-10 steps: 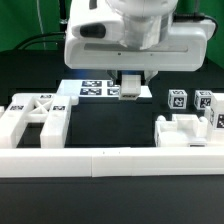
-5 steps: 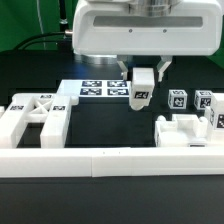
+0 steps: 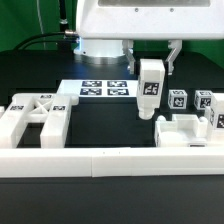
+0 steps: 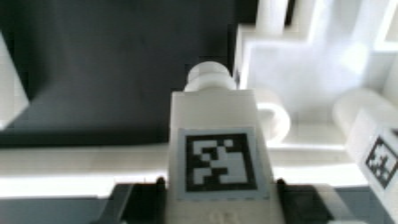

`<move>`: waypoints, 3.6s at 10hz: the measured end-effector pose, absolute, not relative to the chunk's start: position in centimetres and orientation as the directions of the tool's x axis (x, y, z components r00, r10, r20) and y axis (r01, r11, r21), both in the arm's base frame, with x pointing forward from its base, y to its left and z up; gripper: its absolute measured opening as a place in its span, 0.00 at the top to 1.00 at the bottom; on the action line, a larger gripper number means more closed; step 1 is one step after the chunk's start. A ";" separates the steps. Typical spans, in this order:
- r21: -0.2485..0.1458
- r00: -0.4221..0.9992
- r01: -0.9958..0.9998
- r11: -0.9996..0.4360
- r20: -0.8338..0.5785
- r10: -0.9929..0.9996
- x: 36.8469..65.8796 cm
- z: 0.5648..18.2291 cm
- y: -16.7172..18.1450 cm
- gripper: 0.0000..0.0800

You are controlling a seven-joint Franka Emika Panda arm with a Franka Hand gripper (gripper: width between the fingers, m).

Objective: Assemble chair

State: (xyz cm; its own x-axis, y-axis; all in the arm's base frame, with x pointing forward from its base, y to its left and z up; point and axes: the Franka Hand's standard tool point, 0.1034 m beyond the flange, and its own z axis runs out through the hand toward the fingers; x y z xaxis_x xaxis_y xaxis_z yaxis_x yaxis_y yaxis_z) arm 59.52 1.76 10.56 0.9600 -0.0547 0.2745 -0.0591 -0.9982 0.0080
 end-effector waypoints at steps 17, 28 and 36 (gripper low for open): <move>-0.021 0.878 -0.071 -0.997 0.472 -0.072 62.7 9.4 5.4 0.64; -0.008 0.875 -0.060 -0.998 0.481 -0.057 61.4 9.2 5.1 0.64; 0.005 0.867 -0.061 -0.998 0.496 -0.050 61.3 8.1 4.9 0.64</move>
Offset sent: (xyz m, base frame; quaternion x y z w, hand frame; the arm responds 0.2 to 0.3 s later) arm 0.0096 0.0281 0.0083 0.1090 0.0276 0.1149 0.9870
